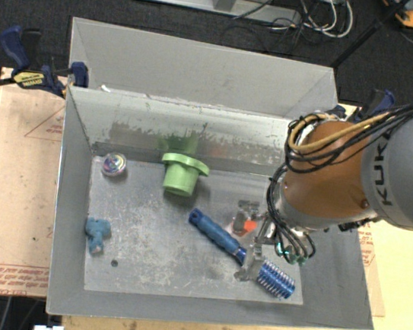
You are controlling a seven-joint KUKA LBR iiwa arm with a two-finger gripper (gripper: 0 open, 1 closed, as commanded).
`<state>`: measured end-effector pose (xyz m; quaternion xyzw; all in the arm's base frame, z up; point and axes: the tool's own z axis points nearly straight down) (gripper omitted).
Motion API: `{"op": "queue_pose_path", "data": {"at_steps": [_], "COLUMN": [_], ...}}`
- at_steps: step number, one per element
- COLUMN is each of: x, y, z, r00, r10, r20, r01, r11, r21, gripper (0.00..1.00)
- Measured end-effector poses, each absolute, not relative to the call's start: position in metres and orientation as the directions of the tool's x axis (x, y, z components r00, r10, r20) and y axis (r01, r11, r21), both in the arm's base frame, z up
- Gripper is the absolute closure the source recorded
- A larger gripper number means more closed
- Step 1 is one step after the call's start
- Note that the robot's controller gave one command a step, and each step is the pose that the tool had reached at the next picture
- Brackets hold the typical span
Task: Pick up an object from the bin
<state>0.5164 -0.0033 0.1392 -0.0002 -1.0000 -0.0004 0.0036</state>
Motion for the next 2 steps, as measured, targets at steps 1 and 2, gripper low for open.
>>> {"op": "queue_pose_path", "data": {"at_steps": [1, 2], "x": [0.485, 0.484], "y": [-0.058, -0.029], "z": [0.069, 0.101], "r00": [-0.957, -0.973], "r10": [0.288, 0.230], "r20": [-0.002, -0.003], "r01": [0.288, 0.230], "r11": [0.957, 0.973], "r21": [0.000, 0.002], "gripper": [0.00, 0.00]}}
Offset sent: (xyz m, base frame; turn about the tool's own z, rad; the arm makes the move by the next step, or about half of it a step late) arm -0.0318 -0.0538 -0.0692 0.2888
